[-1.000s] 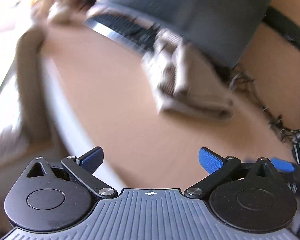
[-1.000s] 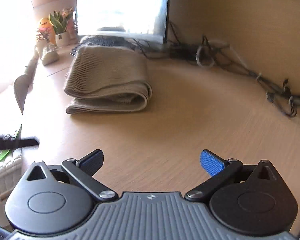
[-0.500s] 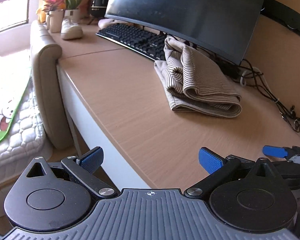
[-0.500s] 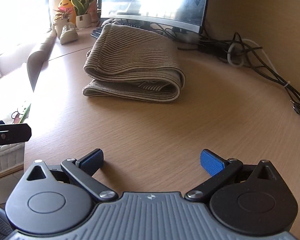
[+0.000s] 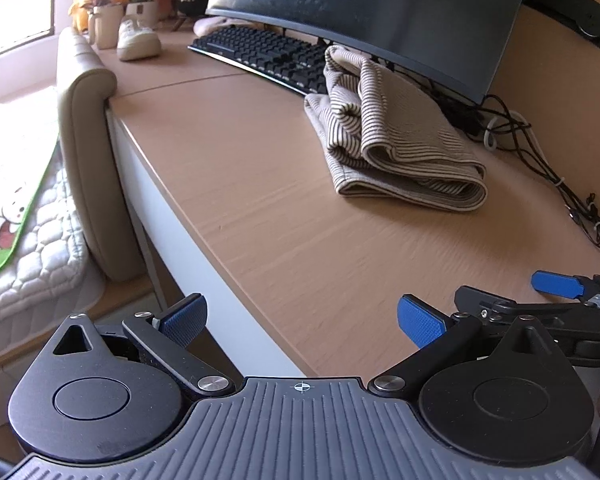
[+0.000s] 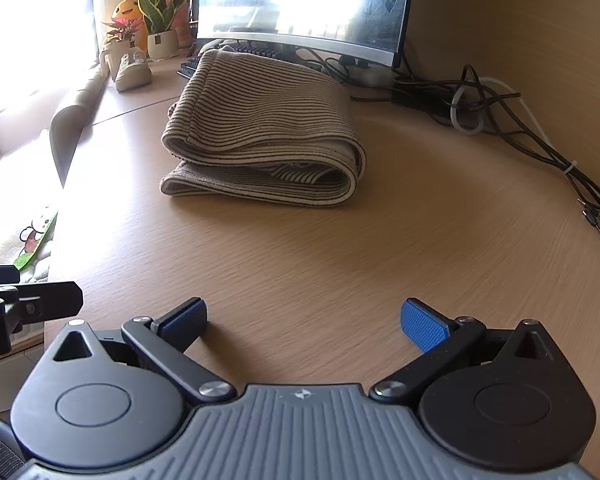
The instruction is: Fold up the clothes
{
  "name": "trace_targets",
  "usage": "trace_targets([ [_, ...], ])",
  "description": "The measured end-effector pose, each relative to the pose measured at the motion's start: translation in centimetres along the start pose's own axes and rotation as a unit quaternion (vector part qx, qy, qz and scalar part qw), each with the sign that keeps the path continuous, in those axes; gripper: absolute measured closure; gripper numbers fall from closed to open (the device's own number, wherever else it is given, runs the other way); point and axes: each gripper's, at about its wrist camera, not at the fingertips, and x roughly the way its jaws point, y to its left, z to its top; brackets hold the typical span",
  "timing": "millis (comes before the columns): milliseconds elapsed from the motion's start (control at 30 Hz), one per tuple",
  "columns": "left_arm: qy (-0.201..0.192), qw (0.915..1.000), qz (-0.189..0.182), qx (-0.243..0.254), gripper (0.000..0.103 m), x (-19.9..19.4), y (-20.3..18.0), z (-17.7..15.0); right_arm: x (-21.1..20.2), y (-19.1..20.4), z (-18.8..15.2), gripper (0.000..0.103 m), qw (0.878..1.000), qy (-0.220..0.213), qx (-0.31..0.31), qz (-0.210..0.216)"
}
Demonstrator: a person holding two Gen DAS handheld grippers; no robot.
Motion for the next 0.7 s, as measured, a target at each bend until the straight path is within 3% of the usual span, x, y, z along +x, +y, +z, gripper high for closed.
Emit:
trace_targets([
  [700,0.003,0.9998,0.012,-0.013,0.0,0.6,1.0,-0.1,0.0,-0.1,0.0,0.0,1.0,-0.001,-0.001,0.001],
])
